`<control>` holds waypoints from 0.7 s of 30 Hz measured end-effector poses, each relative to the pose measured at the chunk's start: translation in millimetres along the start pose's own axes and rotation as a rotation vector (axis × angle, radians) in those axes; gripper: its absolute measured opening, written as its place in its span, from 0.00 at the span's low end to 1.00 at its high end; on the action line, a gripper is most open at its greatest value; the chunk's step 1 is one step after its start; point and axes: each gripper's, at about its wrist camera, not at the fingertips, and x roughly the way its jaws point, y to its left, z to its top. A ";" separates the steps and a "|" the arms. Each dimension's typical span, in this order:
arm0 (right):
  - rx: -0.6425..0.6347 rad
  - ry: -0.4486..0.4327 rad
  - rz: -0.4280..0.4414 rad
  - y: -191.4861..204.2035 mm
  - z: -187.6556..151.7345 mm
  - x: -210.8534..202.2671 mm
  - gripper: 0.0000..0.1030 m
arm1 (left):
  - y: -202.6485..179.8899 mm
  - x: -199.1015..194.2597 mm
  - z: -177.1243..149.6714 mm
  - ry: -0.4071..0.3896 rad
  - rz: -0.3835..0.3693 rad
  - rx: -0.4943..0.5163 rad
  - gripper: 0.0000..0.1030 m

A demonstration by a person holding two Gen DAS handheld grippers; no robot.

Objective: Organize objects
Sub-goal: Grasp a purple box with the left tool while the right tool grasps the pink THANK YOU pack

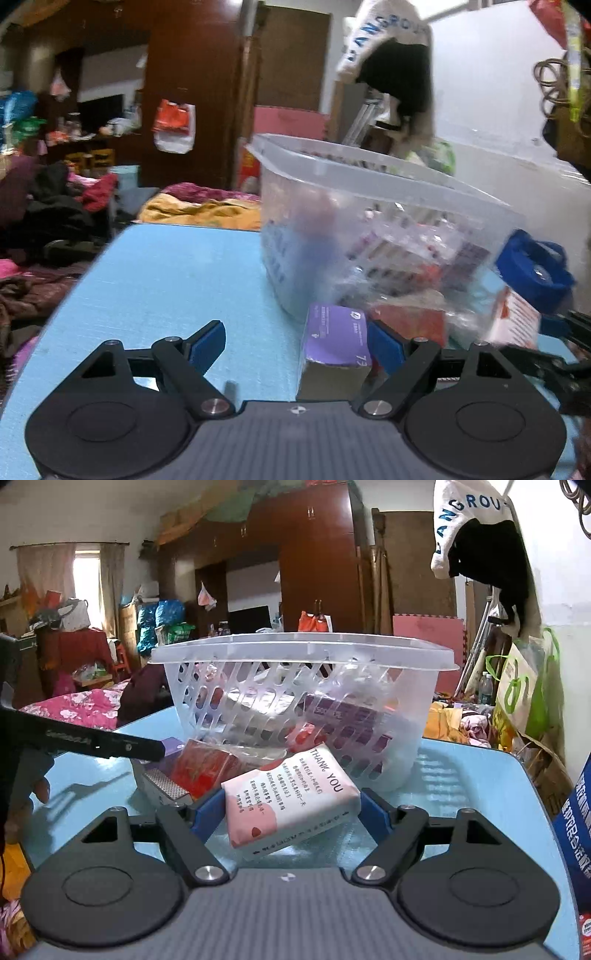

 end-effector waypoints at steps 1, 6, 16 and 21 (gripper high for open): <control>-0.012 -0.001 -0.011 2.4 -0.1 0.1 0.78 | -2.2 1.0 0.6 0.008 -0.014 0.006 0.84; 0.006 -0.021 -0.014 -2.1 -1.0 -1.9 0.78 | -19.2 7.4 -2.1 0.052 -0.048 0.079 0.84; 0.063 -0.035 0.015 -10.7 -2.0 -3.1 0.78 | -6.2 12.4 -9.3 0.062 -0.097 -0.013 0.45; 0.076 -0.050 0.014 -12.2 -3.8 -5.0 0.78 | -1.7 1.3 -11.3 -0.009 -0.130 -0.029 0.43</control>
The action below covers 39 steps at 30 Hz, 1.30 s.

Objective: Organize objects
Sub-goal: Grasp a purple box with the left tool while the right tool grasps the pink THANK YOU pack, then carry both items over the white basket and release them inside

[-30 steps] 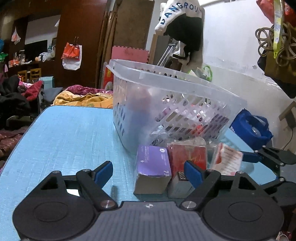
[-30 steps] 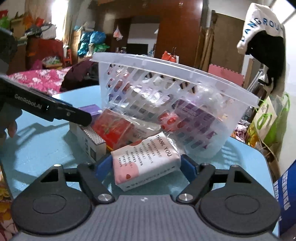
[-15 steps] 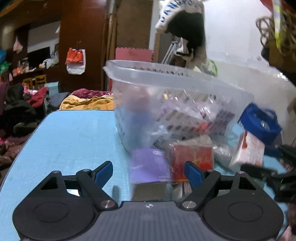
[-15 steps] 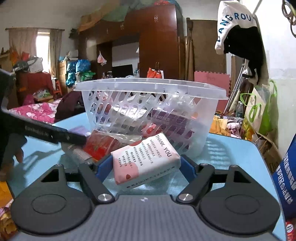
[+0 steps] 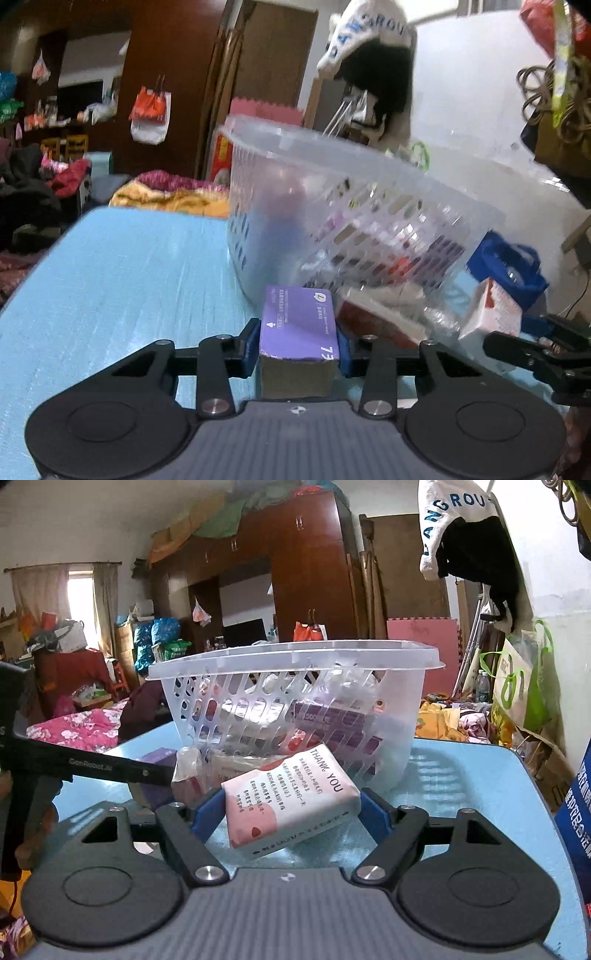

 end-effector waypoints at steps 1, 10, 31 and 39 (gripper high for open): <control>0.001 -0.004 -0.001 -0.1 -0.1 -0.8 0.78 | -0.8 -3.0 -0.8 -0.020 -0.008 0.006 0.43; 0.024 -0.031 0.001 -4.2 0.4 -4.7 0.78 | -3.1 -13.0 0.4 -0.103 -0.065 0.021 0.43; 0.060 -0.213 0.033 -7.1 94.9 -46.3 0.78 | -35.7 -76.7 83.5 -0.280 -0.183 -0.013 0.43; 0.093 -0.026 0.003 -27.4 158.7 49.0 0.79 | -29.5 21.7 153.2 -0.117 -0.113 -0.152 0.43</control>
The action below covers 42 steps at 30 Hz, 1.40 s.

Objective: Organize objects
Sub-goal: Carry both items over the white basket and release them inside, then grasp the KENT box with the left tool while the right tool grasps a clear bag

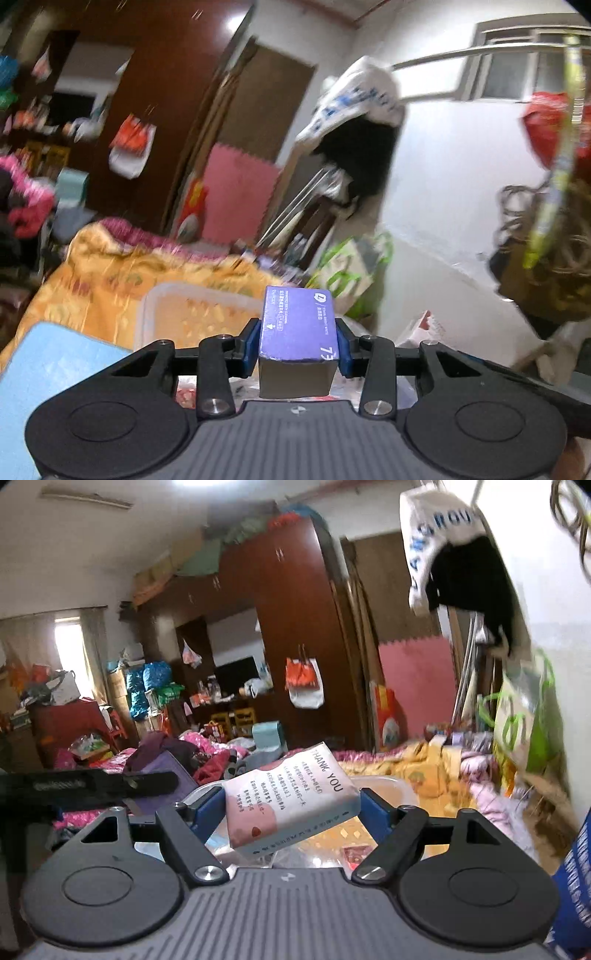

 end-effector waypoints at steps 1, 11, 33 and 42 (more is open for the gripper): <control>-0.011 0.023 -0.013 0.0 -0.2 8.7 0.80 | 2.7 6.5 -2.6 0.020 0.018 0.010 0.49; -0.065 -0.048 -0.023 11.1 -31.4 -41.2 1.00 | 1.6 -55.7 -38.1 -0.056 0.083 0.122 0.84; -0.065 0.290 -0.035 1.6 -141.5 14.4 0.97 | -8.9 -52.3 -184.5 0.224 0.181 0.349 0.87; -0.091 0.307 -0.066 4.2 -143.4 15.7 0.48 | 5.3 -58.1 -182.5 0.170 0.162 0.358 0.59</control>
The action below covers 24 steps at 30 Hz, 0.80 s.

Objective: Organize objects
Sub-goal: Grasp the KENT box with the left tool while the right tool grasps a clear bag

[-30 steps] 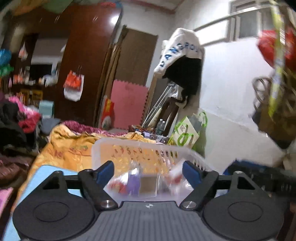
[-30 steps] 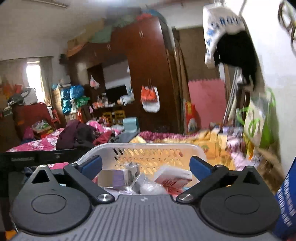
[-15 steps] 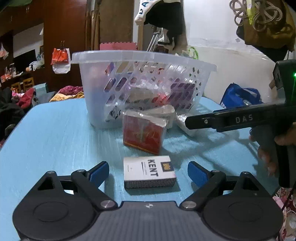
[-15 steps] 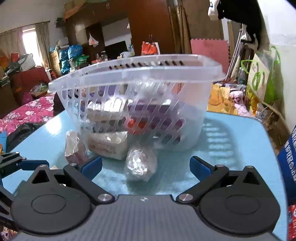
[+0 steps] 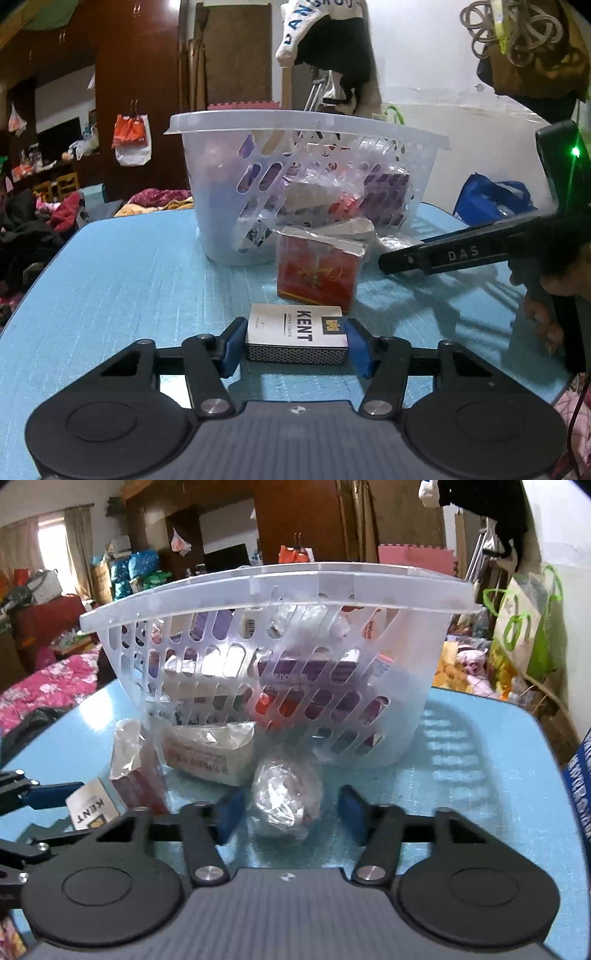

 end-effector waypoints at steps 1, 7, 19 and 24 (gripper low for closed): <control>-0.006 0.000 0.002 0.7 -1.0 -0.6 0.46 | 0.0 -0.2 -0.9 -0.006 0.001 0.003 0.59; 0.023 -0.018 0.011 -3.2 -2.6 -7.1 0.46 | 1.9 1.0 -3.1 -0.032 -0.014 0.009 0.59; 0.030 -0.083 -0.033 -1.1 -0.5 -15.4 0.46 | -3.5 -8.7 -9.8 -0.127 -0.033 0.060 0.58; 0.041 -0.089 -0.028 -1.5 -0.8 -15.9 0.46 | 0.5 -7.0 -10.5 -0.126 -0.041 0.042 0.58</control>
